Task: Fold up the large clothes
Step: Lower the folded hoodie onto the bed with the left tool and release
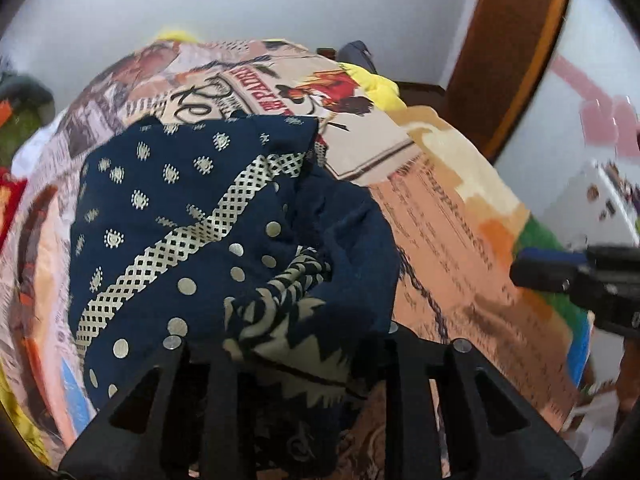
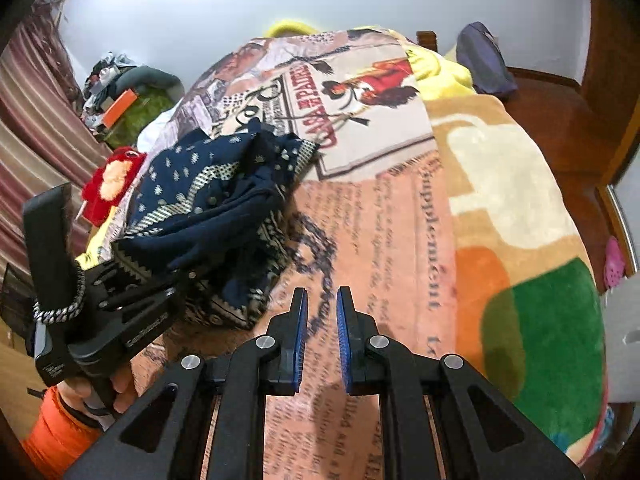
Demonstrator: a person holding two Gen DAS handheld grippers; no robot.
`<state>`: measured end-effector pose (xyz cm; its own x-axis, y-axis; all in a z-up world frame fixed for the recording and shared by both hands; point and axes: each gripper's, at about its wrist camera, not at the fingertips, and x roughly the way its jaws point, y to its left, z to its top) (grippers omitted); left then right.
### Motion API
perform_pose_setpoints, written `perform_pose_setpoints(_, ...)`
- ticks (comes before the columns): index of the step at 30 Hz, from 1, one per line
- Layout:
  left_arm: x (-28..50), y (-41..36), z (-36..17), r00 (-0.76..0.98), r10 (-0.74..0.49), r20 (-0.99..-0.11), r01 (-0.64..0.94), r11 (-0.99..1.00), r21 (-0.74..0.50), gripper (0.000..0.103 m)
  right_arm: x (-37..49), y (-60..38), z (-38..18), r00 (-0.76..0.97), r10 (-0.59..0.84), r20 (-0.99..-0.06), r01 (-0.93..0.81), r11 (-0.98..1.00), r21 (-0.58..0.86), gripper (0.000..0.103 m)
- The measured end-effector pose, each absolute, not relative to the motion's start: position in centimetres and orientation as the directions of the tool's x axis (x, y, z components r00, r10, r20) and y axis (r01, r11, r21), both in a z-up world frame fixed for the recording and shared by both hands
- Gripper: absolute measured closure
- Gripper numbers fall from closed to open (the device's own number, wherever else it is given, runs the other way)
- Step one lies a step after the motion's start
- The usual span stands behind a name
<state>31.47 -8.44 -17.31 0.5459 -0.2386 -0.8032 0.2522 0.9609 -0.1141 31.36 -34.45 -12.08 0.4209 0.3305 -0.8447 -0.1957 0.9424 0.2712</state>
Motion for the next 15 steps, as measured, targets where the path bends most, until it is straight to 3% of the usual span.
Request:
perform_pose_setpoints(2, 30.8, -8.9, -16.6, 0.526, -0.279, -0.803, 0.295, 0.946, -0.136, 0.051, 31.0, -34.9, -12.0, 0.425, 0.326, -0.845, -0.196, 0.944, 0.266, 0.094)
perform_pose_setpoints(3, 30.5, -9.1, -16.1, 0.508, -0.316, -0.801, 0.316, 0.934, -0.168, 0.033, 30.9, -35.0, -11.8, 0.429, 0.324, -0.843, -0.194, 0.945, 0.264, 0.094)
perform_pose_setpoints(4, 30.0, -9.2, -15.7, 0.488, -0.360, -0.795, 0.338, 0.918, -0.208, 0.025, 30.6, -35.1, -11.3, 0.439, 0.324, -0.838, -0.192, 0.945, 0.265, 0.094)
perform_pose_setpoints(12, 26.6, -6.8, -11.1, 0.615, -0.313, -0.724, 0.301, 0.941, -0.152, 0.024, 29.9, -34.3, -7.7, 0.497, 0.346, -0.796, -0.256, 0.935, 0.247, 0.094)
perform_pose_setpoints(15, 25.9, -3.5, -9.0, 0.683, -0.271, -0.678, 0.253, 0.959, -0.129, 0.020, 29.9, -32.7, -6.5, 0.511, 0.364, -0.779, -0.305, 0.924, 0.231, 0.094)
